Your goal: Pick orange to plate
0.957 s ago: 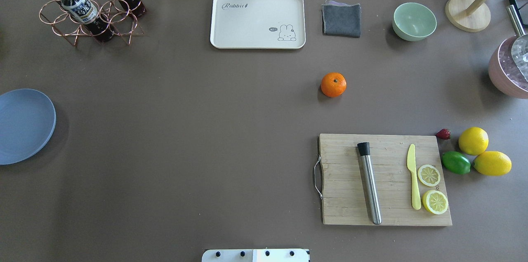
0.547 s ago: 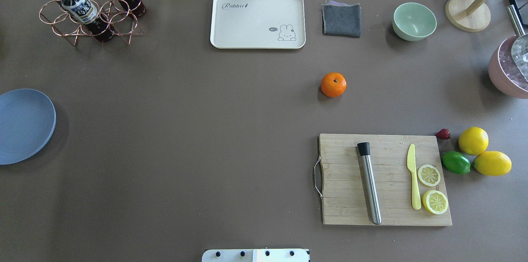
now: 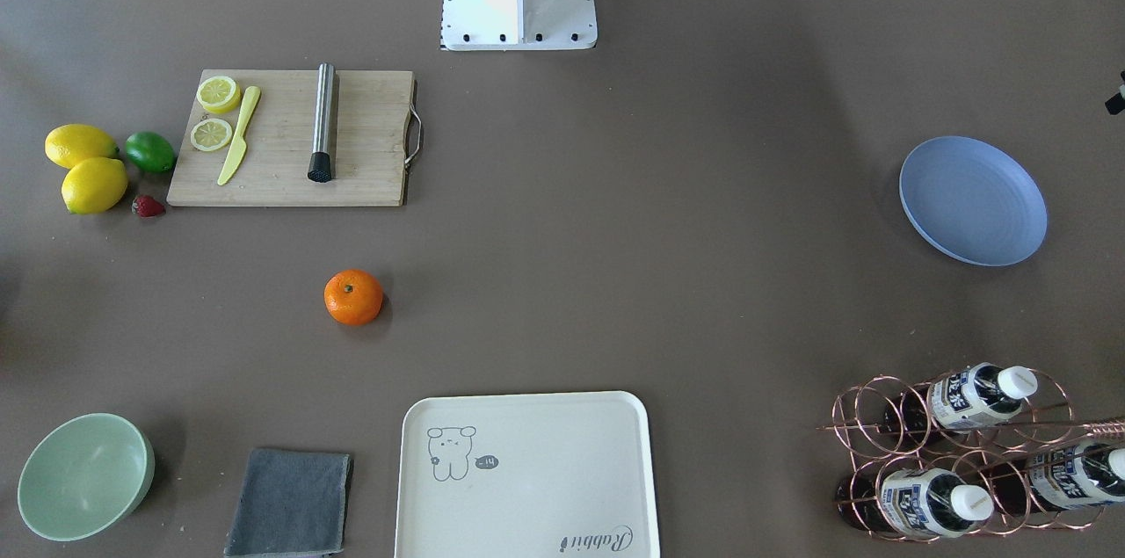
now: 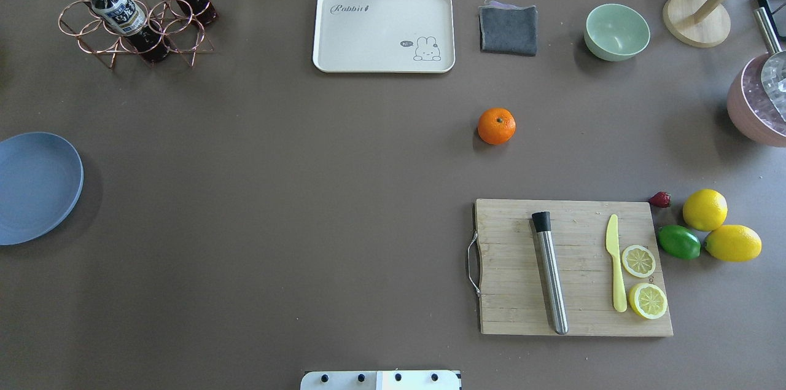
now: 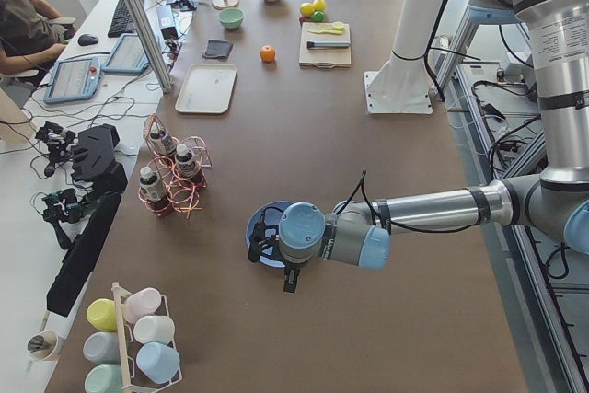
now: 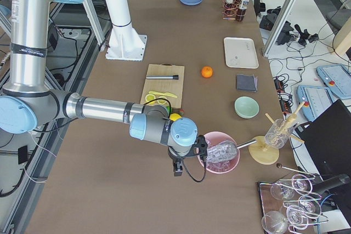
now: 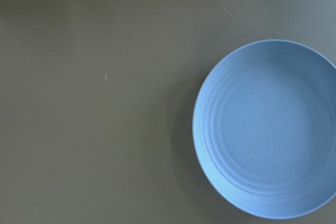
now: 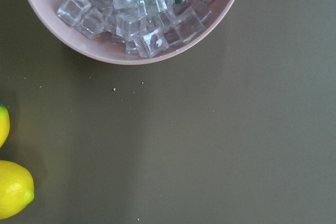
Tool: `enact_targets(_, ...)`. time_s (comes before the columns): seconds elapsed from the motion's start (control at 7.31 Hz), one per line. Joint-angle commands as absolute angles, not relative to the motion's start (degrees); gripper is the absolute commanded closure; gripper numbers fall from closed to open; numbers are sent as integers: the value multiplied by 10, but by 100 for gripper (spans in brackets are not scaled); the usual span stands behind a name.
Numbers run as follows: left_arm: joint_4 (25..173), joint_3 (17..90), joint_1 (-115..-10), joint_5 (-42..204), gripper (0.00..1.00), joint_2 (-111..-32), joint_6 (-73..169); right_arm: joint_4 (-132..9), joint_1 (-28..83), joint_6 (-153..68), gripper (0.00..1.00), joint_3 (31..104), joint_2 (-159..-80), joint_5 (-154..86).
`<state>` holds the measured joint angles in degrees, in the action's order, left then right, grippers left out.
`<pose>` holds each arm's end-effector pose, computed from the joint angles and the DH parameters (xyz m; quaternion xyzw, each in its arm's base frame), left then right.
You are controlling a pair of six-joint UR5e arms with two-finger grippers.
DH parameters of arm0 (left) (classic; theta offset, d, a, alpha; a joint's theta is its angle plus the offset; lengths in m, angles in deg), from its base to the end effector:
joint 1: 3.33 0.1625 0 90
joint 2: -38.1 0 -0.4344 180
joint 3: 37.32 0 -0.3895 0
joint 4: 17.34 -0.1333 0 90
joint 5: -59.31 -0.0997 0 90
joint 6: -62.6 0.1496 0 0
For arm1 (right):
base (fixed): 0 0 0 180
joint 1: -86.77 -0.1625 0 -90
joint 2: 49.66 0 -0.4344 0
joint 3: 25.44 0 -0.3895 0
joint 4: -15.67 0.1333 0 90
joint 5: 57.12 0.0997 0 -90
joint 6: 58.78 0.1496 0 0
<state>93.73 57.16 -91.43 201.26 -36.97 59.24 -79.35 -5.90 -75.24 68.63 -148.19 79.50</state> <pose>-0.0027 -0.3864 0.7251 0.0631 0.4395 0.0291 0.8956 0.0434 -0.4037 0.7402 -0.0093 -0.4015 -0.0774 0.9125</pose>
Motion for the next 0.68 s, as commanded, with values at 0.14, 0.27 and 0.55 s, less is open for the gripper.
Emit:
enact_targets(0.14,938,573,-906,1968,2,-372,594,-793,-58,-753,0,684,-1484,784)
enact_targets(0.27,938,573,-902,1967,2,-375,594,-794,-58,-752,0,684,-1486,788)
enact_targets(0.55,938,575,-898,1968,2,-375,593,-793,-57,-752,0,685,-1485,789)
